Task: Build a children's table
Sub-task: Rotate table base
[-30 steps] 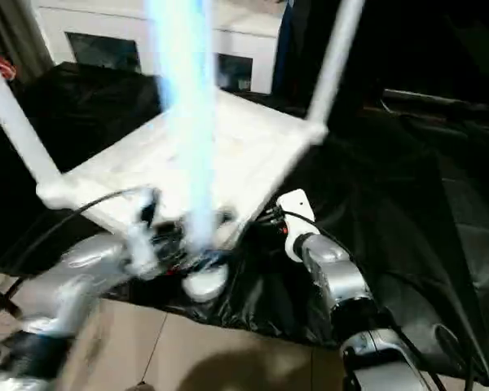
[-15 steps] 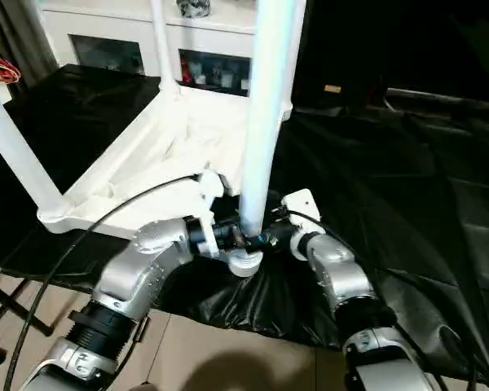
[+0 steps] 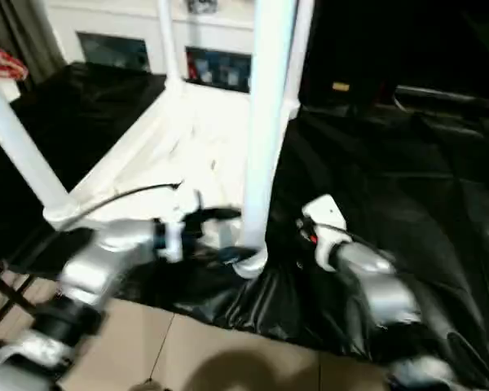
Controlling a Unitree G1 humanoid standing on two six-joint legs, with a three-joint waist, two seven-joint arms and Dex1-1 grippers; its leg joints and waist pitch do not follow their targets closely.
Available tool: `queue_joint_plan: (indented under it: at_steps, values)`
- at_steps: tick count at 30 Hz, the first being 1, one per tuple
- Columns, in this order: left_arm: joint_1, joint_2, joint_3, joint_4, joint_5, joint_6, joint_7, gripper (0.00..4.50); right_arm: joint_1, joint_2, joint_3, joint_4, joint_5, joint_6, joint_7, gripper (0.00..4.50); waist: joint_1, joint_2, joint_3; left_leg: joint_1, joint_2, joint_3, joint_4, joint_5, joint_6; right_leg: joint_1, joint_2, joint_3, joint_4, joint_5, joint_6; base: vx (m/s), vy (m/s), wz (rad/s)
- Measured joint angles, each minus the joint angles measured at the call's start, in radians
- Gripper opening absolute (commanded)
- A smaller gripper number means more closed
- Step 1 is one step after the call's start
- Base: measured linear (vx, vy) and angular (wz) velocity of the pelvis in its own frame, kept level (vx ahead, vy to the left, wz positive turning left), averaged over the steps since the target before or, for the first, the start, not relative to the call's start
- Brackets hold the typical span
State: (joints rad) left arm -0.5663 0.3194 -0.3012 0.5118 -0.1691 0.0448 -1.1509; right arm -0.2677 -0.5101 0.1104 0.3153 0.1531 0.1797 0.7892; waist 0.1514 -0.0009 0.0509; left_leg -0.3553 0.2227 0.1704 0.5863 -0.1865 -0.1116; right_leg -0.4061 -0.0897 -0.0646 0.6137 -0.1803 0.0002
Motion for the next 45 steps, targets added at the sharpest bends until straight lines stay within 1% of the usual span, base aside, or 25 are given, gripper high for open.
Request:
queue_joint_plan:
  at_steps: [1, 2, 3, 6, 8, 9, 10, 11, 12, 17, 18, 20, 21, 23, 24, 26, 29, 32, 34, 38, 40, 41, 42, 44, 45]
  values:
    - [-0.025, 0.027, -0.002, 0.049, 0.026, -0.025, -0.014, 3.56, 0.014, -0.038, 0.000, -0.036, 0.006, 0.011, 0.042, 4.50, 0.002, 0.000, 0.000, 0.000, 0.000, 0.000, 0.001, 0.000, 0.000, 0.000, 0.000, 0.000, 0.001, 0.000, 0.000, 0.000, 0.000, 0.00]
    - [-0.036, 0.039, -0.002, 0.074, 0.041, -0.035, -0.021, 3.56, 0.021, -0.059, -0.002, -0.055, 0.009, 0.016, 0.065, 4.50, 0.002, 0.000, 0.000, 0.001, 0.000, 0.000, 0.001, 0.000, 0.000, 0.001, -0.001, 0.000, 0.000, 0.000, 0.000, 0.000, 0.000, 0.00]
    - [-0.047, 0.044, -0.004, 0.098, 0.051, -0.046, -0.030, 3.42, 0.030, -0.079, -0.004, -0.073, 0.011, 0.019, 0.085, 4.50, 0.002, 0.000, 0.000, 0.001, 0.000, 0.000, 0.001, 0.000, 0.001, 0.001, -0.001, 0.001, 0.000, 0.000, 0.001, 0.000, 0.000, 0.00]
    - [-0.099, 0.020, -0.034, 0.191, 0.072, -0.080, -0.081, 3.20, 0.067, -0.135, -0.004, -0.159, 0.043, 0.067, 0.163, 4.50, 0.017, 0.000, 0.000, 0.000, 0.000, 0.001, 0.002, 0.004, 0.006, 0.001, -0.003, 0.001, 0.000, -0.001, 0.001, 0.000, 0.000, 0.00]
    - [-0.131, 0.012, -0.053, 0.246, 0.095, -0.116, -0.086, 3.04, 0.083, -0.161, -0.004, -0.210, 0.066, 0.097, 0.206, 4.50, 0.020, 0.000, 0.000, -0.001, 0.000, 0.001, 0.002, 0.004, 0.007, 0.001, -0.002, 0.001, 0.000, -0.001, 0.001, 0.000, 0.000, 0.00]
    - [-0.147, 0.013, -0.056, 0.274, 0.108, -0.132, -0.085, 2.88, 0.092, -0.177, -0.004, -0.235, 0.080, 0.108, 0.226, 4.50, 0.020, 0.000, 0.000, 0.000, 0.000, 0.001, 0.002, 0.004, 0.007, 0.001, -0.002, 0.001, 0.000, -0.001, 0.001, 0.000, 0.000, 0.00]
    - [-0.163, 0.007, -0.056, 0.307, 0.117, -0.150, -0.081, 2.88, 0.105, -0.192, -0.005, -0.254, 0.091, 0.123, 0.239, 4.50, 0.021, 0.000, 0.000, -0.001, 0.000, 0.001, 0.002, 0.004, 0.007, 0.001, -0.002, 0.000, 0.000, -0.001, 0.001, 0.000, 0.000, 0.00]
    - [-0.175, 0.003, -0.056, 0.330, 0.123, -0.163, -0.077, 2.77, 0.115, -0.203, -0.004, -0.269, 0.096, 0.133, 0.252, 4.50, 0.022, 0.000, 0.000, 0.000, 0.000, 0.001, 0.002, 0.004, 0.007, 0.001, -0.002, 0.000, 0.000, -0.001, 0.001, 0.000, 0.000, 0.00]
    - [-0.189, -0.003, -0.056, 0.359, 0.127, -0.175, -0.076, 2.77, 0.123, -0.209, -0.004, -0.277, 0.104, 0.143, 0.262, 4.50, 0.023, 0.000, 0.000, 0.000, 0.000, 0.001, 0.002, 0.004, 0.007, 0.001, -0.002, 0.000, 0.000, -0.001, 0.001, 0.000, 0.000, 0.00]
    - [-0.243, -0.036, -0.056, 0.474, 0.163, -0.232, -0.065, 2.36, 0.140, -0.211, -0.004, -0.315, 0.115, 0.170, 0.271, 4.50, 0.023, 0.001, 0.000, -0.001, 0.000, 0.000, 0.002, 0.004, 0.006, 0.001, -0.002, 0.000, 0.001, -0.001, 0.001, 0.000, 0.000, 0.00]
    - [-0.253, -0.036, -0.056, 0.493, 0.167, -0.240, -0.067, 2.21, 0.143, -0.213, -0.004, -0.320, 0.116, 0.176, 0.273, 4.50, 0.023, 0.002, -0.001, -0.001, 0.000, 0.000, 0.002, 0.004, 0.006, 0.001, -0.002, 0.000, 0.000, -0.001, 0.001, 0.000, 0.000, 0.00]
    - [-0.258, -0.036, -0.057, 0.508, 0.172, -0.250, -0.069, 2.15, 0.153, -0.215, -0.004, -0.331, 0.116, 0.185, 0.276, 4.50, 0.024, 0.004, -0.002, -0.001, 0.000, 0.000, 0.002, 0.004, 0.006, 0.001, -0.003, 0.000, 0.000, -0.001, 0.001, 0.000, 0.000, 0.00]
    - [-0.267, -0.039, -0.062, 0.534, 0.182, -0.258, -0.072, 2.09, 0.160, -0.218, -0.004, -0.345, 0.117, 0.191, 0.275, 4.50, 0.026, 0.009, -0.001, -0.001, 0.000, -0.001, 0.003, 0.004, 0.006, 0.002, -0.002, -0.001, 0.000, -0.001, 0.001, 0.000, 0.000, 0.00]
    - [-0.275, -0.045, -0.069, 0.566, 0.195, -0.268, -0.074, 1.89, 0.169, -0.223, -0.005, -0.362, 0.121, 0.200, 0.274, 4.50, 0.027, 0.014, -0.003, -0.001, 0.000, -0.001, 0.003, 0.004, 0.007, 0.002, -0.003, 0.000, 0.000, 0.000, 0.001, 0.000, 0.000, 0.00]
    - [-0.278, -0.049, -0.069, 0.578, 0.199, -0.274, -0.075, 1.78, 0.179, -0.227, -0.005, -0.374, 0.123, 0.205, 0.273, 4.50, 0.028, 0.015, -0.002, -0.001, 0.000, -0.001, 0.003, 0.004, 0.007, 0.002, -0.003, 0.000, 0.000, 0.000, 0.001, 0.000, 0.000, 0.00]
    - [-0.284, -0.054, -0.069, 0.600, 0.208, -0.286, -0.078, 1.72, 0.185, -0.231, -0.005, -0.384, 0.125, 0.210, 0.270, 4.50, 0.033, 0.017, -0.003, -0.001, 0.000, -0.001, 0.003, 0.004, 0.006, 0.002, -0.002, -0.001, 0.000, 0.000, 0.001, 0.000, 0.000, 0.00]
    - [-0.309, -0.060, -0.070, 0.645, 0.232, -0.296, -0.088, 1.36, 0.193, -0.233, -0.007, -0.393, 0.125, 0.214, 0.266, 4.50, 0.037, 0.022, -0.003, -0.001, 0.000, -0.001, 0.003, 0.004, 0.006, 0.002, -0.002, 0.000, 0.000, 0.000, 0.001, 0.000, 0.000, 0.00]
    - [-0.329, -0.062, -0.070, 0.668, 0.245, -0.300, -0.088, 1.28, 0.197, -0.233, -0.008, -0.393, 0.125, 0.223, 0.265, 4.50, 0.041, 0.027, -0.005, 0.000, 0.000, -0.001, 0.003, 0.004, 0.006, 0.002, -0.002, 0.000, 0.000, 0.000, 0.001, 0.000, 0.000, 0.00]
    - [-0.337, -0.066, -0.069, 0.676, 0.245, -0.292, -0.097, 1.03, 0.197, -0.233, -0.010, -0.394, 0.125, 0.225, 0.264, 4.50, 0.044, 0.028, -0.005, -0.001, 0.000, -0.001, 0.003, 0.004, 0.006, 0.002, -0.002, 0.000, 0.001, 0.000, 0.001, 0.000, 0.000, 0.00]
    - [-0.349, -0.072, -0.067, 0.679, 0.242, -0.271, -0.145, 0.75, 0.197, -0.233, -0.013, -0.399, 0.125, 0.227, 0.263, 4.50, 0.044, 0.028, -0.005, -0.001, 0.000, 0.000, 0.003, 0.003, 0.007, 0.002, -0.003, 0.000, -0.001, 0.000, 0.001, 0.000, 0.000, 0.00]
    - [-0.356, -0.077, -0.055, 0.680, 0.238, -0.213, -0.190, 0.61, 0.194, -0.233, -0.013, -0.399, 0.125, 0.227, 0.263, 4.50, 0.042, 0.028, -0.005, -0.002, 0.000, 0.000, 0.003, 0.003, 0.007, 0.002, -0.002, 0.000, -0.001, 0.000, 0.001, 0.000, 0.000, 0.00]
    - [-0.358, -0.077, -0.055, 0.680, 0.237, -0.186, -0.207, 0.61, 0.192, -0.233, -0.013, -0.399, 0.125, 0.227, 0.263, 4.50, 0.041, 0.028, -0.005, -0.002, 0.000, 0.000, 0.003, 0.003, 0.008, 0.002, -0.002, 0.000, -0.001, -0.001, 0.001, 0.000, 0.000, 0.00]
    - [-0.361, -0.076, -0.055, 0.679, 0.236, -0.156, -0.220, 0.47, 0.186, -0.233, -0.013, -0.396, 0.124, 0.227, 0.261, 4.50, 0.040, 0.028, -0.005, -0.002, 0.000, 0.000, 0.002, 0.003, 0.008, 0.002, -0.002, 0.000, -0.001, -0.001, 0.001, 0.000, 0.000, 0.00]
    - [-0.362, -0.072, -0.055, 0.676, 0.238, -0.130, -0.230, 0.41, 0.175, -0.230, -0.013, -0.390, 0.122, 0.226, 0.256, 4.50, 0.038, 0.028, -0.005, -0.002, 0.000, 0.000, 0.002, 0.003, 0.007, 0.002, -0.002, 0.001, 0.000, -0.001, 0.001, 0.000, 0.000, 0.00]
    - [-0.362, -0.071, -0.055, 0.670, 0.238, -0.108, -0.231, 0.30, 0.167, -0.221, -0.013, -0.386, 0.119, 0.224, 0.251, 4.50, 0.035, 0.028, -0.005, -0.001, 0.000, 0.000, 0.001, 0.003, 0.007, 0.002, -0.002, 0.001, 0.000, -0.001, 0.001, 0.000, 0.000, 0.00]
